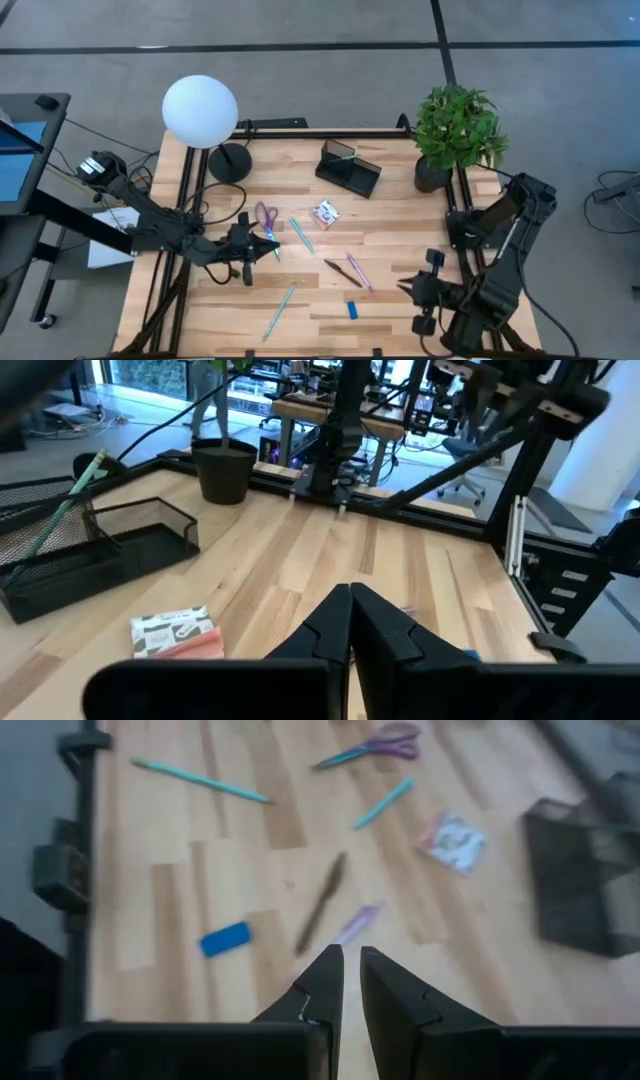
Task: Pick and place office supplies into organizer
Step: Put the light blue pen into the black desk organizer
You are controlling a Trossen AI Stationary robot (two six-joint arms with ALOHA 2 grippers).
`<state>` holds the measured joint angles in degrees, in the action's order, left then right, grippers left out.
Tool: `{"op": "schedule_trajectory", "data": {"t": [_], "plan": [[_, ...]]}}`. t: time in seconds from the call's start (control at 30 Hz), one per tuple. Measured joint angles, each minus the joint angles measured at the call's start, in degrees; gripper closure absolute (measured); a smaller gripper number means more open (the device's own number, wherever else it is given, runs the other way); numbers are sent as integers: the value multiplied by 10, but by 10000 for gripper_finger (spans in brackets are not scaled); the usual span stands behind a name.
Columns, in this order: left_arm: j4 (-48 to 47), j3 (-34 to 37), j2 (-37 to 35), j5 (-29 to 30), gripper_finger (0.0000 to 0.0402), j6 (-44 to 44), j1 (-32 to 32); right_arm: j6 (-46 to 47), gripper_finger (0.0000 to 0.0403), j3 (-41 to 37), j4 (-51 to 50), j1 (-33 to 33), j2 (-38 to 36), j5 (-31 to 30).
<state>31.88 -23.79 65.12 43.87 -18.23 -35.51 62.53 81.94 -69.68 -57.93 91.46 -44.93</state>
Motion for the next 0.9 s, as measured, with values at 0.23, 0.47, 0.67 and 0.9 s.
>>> {"op": "schedule_trajectory", "data": {"t": [0.23,0.47,0.67,0.9], "plan": [[0,0,14,0,355,-2,13,46,369,-37,35,-19,0,-1],[1,0,14,0,306,4,29,46,369,-38,5,-34,-29,-30],[1,0,14,0,296,1,50,1,369,-38,-24,-37,-87,-89],[1,0,14,-9,296,-5,110,-26,369,-156,67,23,-174,-120]]}}
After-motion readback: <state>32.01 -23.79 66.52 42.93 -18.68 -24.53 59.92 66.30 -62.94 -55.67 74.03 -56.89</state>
